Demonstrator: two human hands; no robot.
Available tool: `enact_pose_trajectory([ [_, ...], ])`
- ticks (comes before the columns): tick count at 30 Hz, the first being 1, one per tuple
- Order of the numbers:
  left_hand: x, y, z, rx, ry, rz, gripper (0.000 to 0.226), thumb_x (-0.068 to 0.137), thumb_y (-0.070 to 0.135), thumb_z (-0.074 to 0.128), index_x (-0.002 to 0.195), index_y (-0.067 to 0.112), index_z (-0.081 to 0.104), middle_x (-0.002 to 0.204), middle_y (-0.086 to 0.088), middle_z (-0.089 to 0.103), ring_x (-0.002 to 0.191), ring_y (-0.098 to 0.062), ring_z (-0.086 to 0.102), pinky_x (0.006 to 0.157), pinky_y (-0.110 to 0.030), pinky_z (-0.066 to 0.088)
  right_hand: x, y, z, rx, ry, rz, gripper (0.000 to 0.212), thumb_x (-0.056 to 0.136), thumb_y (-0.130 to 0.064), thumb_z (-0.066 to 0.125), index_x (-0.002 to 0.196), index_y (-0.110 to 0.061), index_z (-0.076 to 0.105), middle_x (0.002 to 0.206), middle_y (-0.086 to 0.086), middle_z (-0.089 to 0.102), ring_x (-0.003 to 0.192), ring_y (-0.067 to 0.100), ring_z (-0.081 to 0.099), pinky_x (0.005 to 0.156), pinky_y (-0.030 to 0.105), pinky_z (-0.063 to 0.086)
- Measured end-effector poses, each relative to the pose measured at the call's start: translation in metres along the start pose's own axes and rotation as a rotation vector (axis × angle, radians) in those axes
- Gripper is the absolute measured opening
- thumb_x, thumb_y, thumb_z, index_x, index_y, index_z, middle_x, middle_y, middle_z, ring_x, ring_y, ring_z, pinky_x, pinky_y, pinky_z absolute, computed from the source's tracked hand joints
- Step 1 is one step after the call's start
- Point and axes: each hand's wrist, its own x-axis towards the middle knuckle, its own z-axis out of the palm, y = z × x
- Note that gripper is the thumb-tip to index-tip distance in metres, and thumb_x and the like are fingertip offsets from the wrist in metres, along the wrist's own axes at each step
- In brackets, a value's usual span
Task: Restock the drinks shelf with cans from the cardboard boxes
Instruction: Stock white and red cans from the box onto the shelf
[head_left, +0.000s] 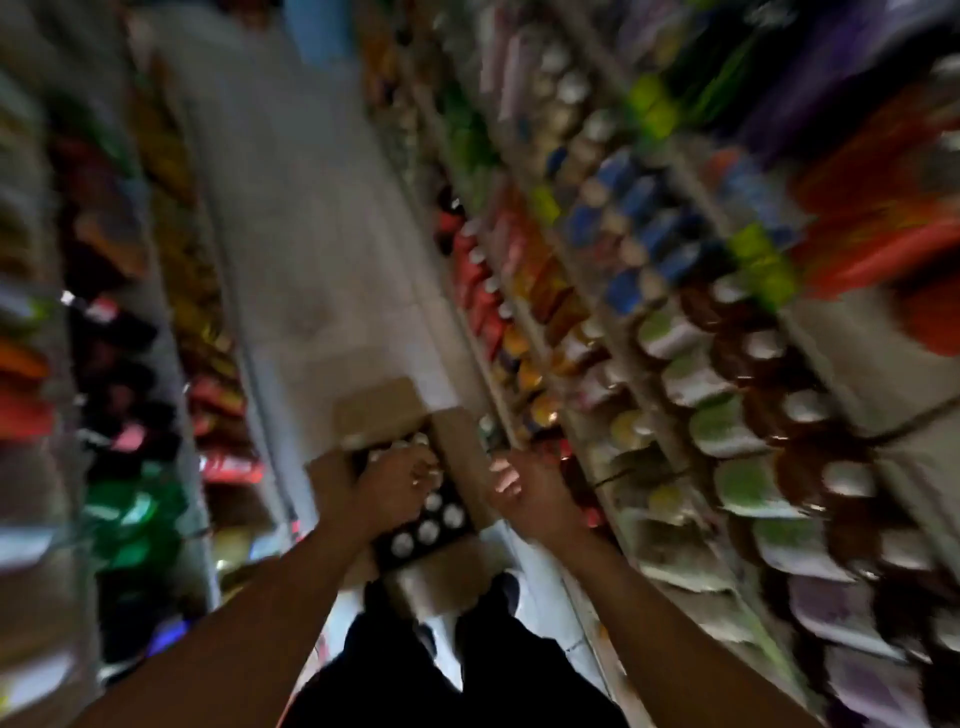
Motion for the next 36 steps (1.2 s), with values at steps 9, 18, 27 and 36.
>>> enact_pose_trajectory([
  [9, 0.006, -0.223, 0.102, -0.101, 0.116, -0.416, 0.045, 0.077, 0.037, 0.062, 0.108, 0.006, 0.067, 0.103, -0.014, 0.071, 0.097, -0.027, 0.066, 0.085, -0.032, 0.049, 0.152, 0.185, 0.274, -0.167, -0.330, -0.004, 0.020, 0.075, 0.002, 0.071, 0.093, 0.000, 0.064, 0.087, 0.011, 0.067, 0.083, 0.020, 0.063, 0.080, 0.043, 0.050],
  [18, 0.076, -0.380, 0.199, -0.112, 0.114, -0.468, 0.043, 0.083, 0.023, 0.072, 0.123, 0.016, 0.058, 0.118, 0.000, 0.062, 0.107, -0.016, 0.060, 0.090, -0.024, 0.045, 0.253, 0.280, 0.444, -0.477, -0.466, -0.021, 0.071, 0.075, -0.028, 0.077, 0.137, -0.015, 0.045, 0.131, 0.013, 0.052, 0.122, 0.032, 0.048, 0.098, 0.034, 0.039],
  [27, 0.074, -0.408, 0.218, -0.181, 0.189, -0.480, 0.046, 0.081, 0.022, 0.074, 0.124, 0.022, 0.057, 0.117, 0.007, 0.057, 0.108, -0.012, 0.056, 0.090, -0.020, 0.041, 0.259, 0.295, 0.475, -0.267, -0.355, 0.073, 0.056, 0.074, -0.019, 0.070, 0.127, -0.019, 0.055, 0.120, 0.009, 0.058, 0.112, 0.026, 0.055, 0.090, 0.032, 0.044],
  [36, 0.072, -0.250, 0.109, -0.157, 0.010, -0.140, 0.078, 0.063, 0.016, 0.087, 0.132, 0.017, 0.053, 0.128, -0.003, 0.059, 0.116, -0.019, 0.058, 0.095, -0.023, 0.046, 0.175, 0.144, 0.249, 0.341, -0.145, 0.185, 0.013, 0.082, -0.020, 0.074, 0.094, -0.025, 0.070, 0.086, -0.003, 0.071, 0.071, 0.019, 0.069, 0.050, 0.028, 0.054],
])
